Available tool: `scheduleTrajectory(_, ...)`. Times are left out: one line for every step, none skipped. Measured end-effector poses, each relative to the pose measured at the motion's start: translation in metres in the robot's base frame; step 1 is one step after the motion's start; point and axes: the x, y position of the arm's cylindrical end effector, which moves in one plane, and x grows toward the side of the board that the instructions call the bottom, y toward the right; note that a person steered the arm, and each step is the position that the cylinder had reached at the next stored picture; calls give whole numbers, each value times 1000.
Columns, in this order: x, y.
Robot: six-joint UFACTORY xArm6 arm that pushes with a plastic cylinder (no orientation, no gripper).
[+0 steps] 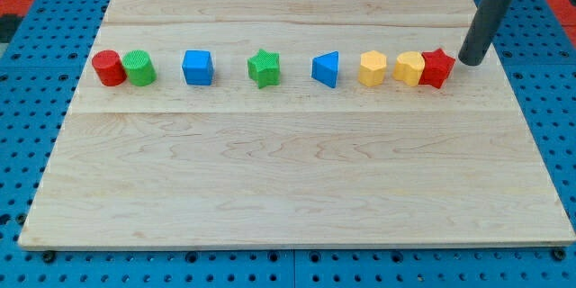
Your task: Move the blue triangle to the top of the blue cube
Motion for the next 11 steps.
scheduleTrajectory(-1, 0)
scheduleTrajectory(-1, -5)
scheduleTrajectory(-3, -20)
scheduleTrajectory(-3, -30)
scheduleTrajectory(9, -29)
scheduleTrajectory(58, -13)
scheduleTrajectory(101, -52)
scheduleTrajectory(75, -124)
scheduleTrajectory(35, -130)
scheduleTrajectory(33, -162)
scheduleTrajectory(50, -174)
